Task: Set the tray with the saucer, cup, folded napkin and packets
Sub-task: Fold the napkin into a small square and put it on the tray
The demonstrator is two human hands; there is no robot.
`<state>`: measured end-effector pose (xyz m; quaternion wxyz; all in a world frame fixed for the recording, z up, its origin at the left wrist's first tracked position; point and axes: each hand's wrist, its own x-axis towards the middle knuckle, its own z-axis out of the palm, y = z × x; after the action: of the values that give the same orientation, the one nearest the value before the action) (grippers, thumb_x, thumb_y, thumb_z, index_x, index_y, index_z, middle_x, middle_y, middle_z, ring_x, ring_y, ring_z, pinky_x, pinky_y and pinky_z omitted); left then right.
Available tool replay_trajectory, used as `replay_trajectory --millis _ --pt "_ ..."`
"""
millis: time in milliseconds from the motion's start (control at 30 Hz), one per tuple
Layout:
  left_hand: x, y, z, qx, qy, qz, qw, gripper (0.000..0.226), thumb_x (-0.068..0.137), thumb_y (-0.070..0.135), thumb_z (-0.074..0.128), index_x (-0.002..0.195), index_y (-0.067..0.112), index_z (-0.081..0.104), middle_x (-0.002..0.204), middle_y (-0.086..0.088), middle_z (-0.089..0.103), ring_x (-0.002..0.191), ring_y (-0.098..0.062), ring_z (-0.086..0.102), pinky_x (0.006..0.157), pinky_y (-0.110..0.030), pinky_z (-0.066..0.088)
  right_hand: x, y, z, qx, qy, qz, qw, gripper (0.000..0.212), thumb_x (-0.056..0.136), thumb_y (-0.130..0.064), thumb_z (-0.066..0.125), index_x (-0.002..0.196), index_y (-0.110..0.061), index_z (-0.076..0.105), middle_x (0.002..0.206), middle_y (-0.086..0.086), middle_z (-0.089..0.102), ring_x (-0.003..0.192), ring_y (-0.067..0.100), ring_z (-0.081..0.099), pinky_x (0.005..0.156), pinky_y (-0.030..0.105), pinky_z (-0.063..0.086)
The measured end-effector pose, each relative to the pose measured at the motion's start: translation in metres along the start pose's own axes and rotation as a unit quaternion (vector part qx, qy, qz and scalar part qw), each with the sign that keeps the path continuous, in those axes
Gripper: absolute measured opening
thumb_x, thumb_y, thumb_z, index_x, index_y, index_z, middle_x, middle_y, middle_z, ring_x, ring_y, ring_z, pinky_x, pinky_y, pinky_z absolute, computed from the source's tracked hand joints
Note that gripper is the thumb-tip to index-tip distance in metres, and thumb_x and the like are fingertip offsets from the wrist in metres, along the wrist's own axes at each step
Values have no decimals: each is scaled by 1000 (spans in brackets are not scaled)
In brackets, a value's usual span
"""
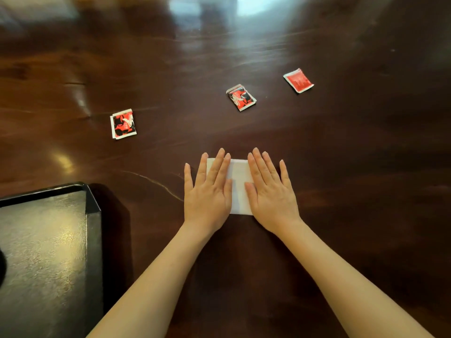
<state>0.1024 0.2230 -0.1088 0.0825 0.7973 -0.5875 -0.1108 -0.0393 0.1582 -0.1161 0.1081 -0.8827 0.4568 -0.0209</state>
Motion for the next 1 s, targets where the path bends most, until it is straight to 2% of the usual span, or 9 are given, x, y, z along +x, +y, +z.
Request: replay_trajectory --millis 267,333,433,467,533,633,767,867,1000 --pt "4 -3 0 -11 -16 5 1000 56 97 49 11 147 32 -9 151 15 -19 146 -17 -7 115 -45 -14 -4 9 -6 2 -15 44 999 56 94 -46 3 144 -25 -13 157 -7 -9 143 8 -14 115 37 -13" --pt "5 -7 -7 -101 -10 -5 995 62 98 46 24 148 29 -7 157 10 -12 145 -12 -4 115 -41 -12 -14 21 -14 2 -16 102 995 58 96 -44 10 146 -21 -6 158 -3 -5 143 11 -12 116 37 -9" --pt "-3 -7 -26 -368 58 -112 921 68 97 37 41 148 32 -3 159 9 4 141 -4 6 115 -34 8 -34 13 -29 120 19 150 981 57 98 -38 20 148 -16 5 158 0 1 144 9 -7 118 33 -3" --pt "-7 -3 -29 -411 89 -152 894 68 96 34 44 148 34 0 159 9 10 142 -6 13 112 -32 17 -40 1 -31 161 29 142 976 57 98 -36 23 148 -15 7 158 1 4 144 10 -3 119 34 1" --pt "-18 8 -32 -414 124 -213 876 68 93 25 50 148 30 11 155 3 25 136 -12 32 103 -30 33 -51 -30 -30 183 42 135 973 55 98 -33 33 147 -14 18 155 3 22 143 17 18 116 36 20" --pt "-21 15 -33 -443 87 -294 843 66 87 16 57 145 22 24 140 -3 44 121 -16 47 92 -29 40 -57 -51 -24 139 77 180 971 48 94 -31 44 139 -16 34 128 2 48 111 16 43 90 29 45" --pt "-2 1 -41 -535 -21 -388 750 69 84 19 63 144 17 28 121 -5 54 97 -19 56 78 -38 52 -52 -42 -22 126 76 192 970 43 94 -24 46 136 -20 38 116 2 47 99 14 41 81 24 40" --pt "7 -9 -49 -499 -93 -362 782 63 83 31 65 138 19 38 125 -8 54 94 -22 60 59 -28 49 -49 -36 -21 147 81 156 973 42 94 -19 47 135 -20 41 117 2 48 101 15 42 83 24 38" --pt "17 -11 -53 -389 -145 -277 866 31 83 35 62 108 18 60 98 -4 65 73 -15 59 54 -26 43 -51 -30 -19 181 93 149 968 41 93 -18 49 134 -20 44 117 2 49 104 14 42 87 27 41"
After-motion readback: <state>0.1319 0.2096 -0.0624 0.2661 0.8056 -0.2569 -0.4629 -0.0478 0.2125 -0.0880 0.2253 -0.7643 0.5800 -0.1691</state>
